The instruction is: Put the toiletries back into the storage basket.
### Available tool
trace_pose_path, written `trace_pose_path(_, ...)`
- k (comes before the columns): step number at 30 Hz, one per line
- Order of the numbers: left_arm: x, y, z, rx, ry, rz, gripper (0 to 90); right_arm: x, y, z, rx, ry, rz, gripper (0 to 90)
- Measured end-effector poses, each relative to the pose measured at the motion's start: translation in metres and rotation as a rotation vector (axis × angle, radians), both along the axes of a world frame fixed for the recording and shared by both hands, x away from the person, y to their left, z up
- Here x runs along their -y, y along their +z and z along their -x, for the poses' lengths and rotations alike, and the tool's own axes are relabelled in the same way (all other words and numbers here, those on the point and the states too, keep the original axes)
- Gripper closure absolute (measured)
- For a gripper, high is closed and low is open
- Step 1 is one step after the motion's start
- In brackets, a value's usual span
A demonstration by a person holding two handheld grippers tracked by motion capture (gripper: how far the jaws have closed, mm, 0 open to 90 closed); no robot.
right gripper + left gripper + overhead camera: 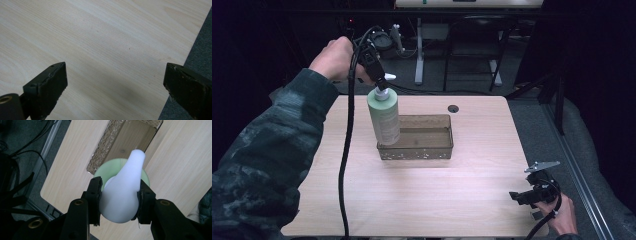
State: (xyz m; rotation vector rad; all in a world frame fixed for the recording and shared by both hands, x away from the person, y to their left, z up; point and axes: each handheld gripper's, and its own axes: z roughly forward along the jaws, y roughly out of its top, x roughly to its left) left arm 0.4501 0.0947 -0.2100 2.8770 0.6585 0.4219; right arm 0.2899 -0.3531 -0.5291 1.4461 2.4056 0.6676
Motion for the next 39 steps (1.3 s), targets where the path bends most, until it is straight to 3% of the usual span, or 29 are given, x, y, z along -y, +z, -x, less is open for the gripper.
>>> trace_pose_path(13,0.004,-0.010,-0.018,-0.009,0.027,-0.006,62.9,0.000,0.000,0.000,0.009,0.002,0.000,5.0)
trace_pose_path(17,0.001,-0.013,-0.025,-0.017,0.061,0.031,63.0,0.000,0.000,0.000,0.008,0.003,0.000,5.2)
trace_pose_path(20,0.003,-0.018,-0.029,-0.026,0.071,0.026,63.0,-0.001,0.001,0.001,0.011,0.003,0.003,5.2)
trace_pose_path(39,0.014,-0.039,-0.042,-0.032,0.067,0.034,63.0,-0.001,0.001,0.001,0.013,0.008,0.005,5.6)
